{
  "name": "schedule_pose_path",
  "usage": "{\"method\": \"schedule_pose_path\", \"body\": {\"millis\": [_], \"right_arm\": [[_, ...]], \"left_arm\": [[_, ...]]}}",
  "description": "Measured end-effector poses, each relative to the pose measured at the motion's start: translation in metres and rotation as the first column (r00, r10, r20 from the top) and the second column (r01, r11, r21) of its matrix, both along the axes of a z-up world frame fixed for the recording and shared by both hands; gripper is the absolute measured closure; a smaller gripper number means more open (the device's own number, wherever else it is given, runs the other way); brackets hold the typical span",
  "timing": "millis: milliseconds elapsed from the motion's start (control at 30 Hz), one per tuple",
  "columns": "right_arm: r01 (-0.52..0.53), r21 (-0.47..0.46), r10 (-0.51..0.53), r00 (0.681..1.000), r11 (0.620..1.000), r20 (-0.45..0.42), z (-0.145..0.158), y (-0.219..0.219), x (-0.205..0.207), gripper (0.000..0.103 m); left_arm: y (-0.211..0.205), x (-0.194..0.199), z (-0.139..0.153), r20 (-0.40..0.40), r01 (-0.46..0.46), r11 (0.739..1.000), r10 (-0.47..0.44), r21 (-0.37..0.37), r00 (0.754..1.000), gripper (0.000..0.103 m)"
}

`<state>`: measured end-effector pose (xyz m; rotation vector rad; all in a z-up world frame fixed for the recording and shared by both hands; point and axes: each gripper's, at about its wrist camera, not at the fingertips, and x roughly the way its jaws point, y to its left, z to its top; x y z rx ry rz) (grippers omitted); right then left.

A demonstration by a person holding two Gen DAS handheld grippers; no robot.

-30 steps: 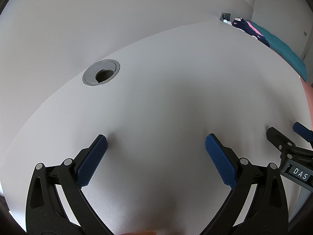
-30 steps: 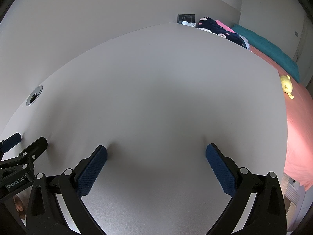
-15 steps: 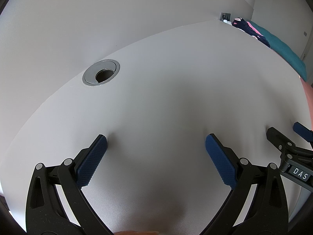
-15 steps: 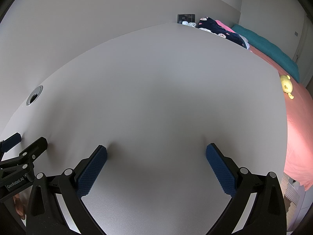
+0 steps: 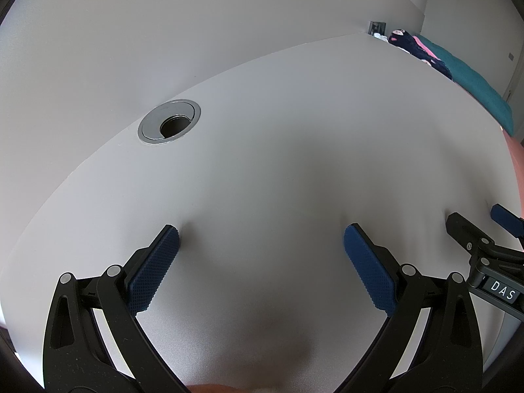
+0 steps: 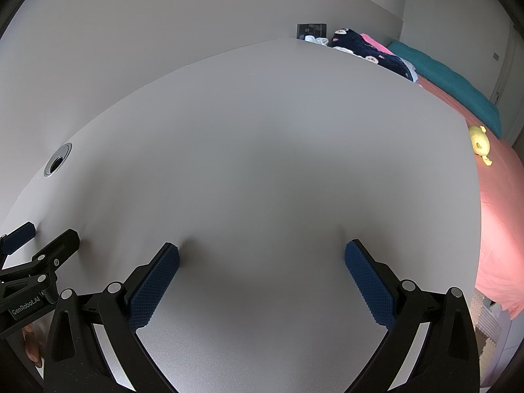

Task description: Collect trash

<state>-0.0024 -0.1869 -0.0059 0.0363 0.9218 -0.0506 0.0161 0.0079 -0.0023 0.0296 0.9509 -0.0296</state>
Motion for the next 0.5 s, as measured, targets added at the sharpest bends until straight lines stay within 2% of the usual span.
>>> {"method": "schedule_pose_path", "body": {"millis": [500], "right_arm": [[0.000,0.000,0.000,1.000,1.000,0.000,0.0003,0.0011,-0.0012,0.002]], "left_arm": [[-0.0006,0.0014,-0.0002,0.000,0.000,1.000,0.000,0.002,1.000,0.006]]}}
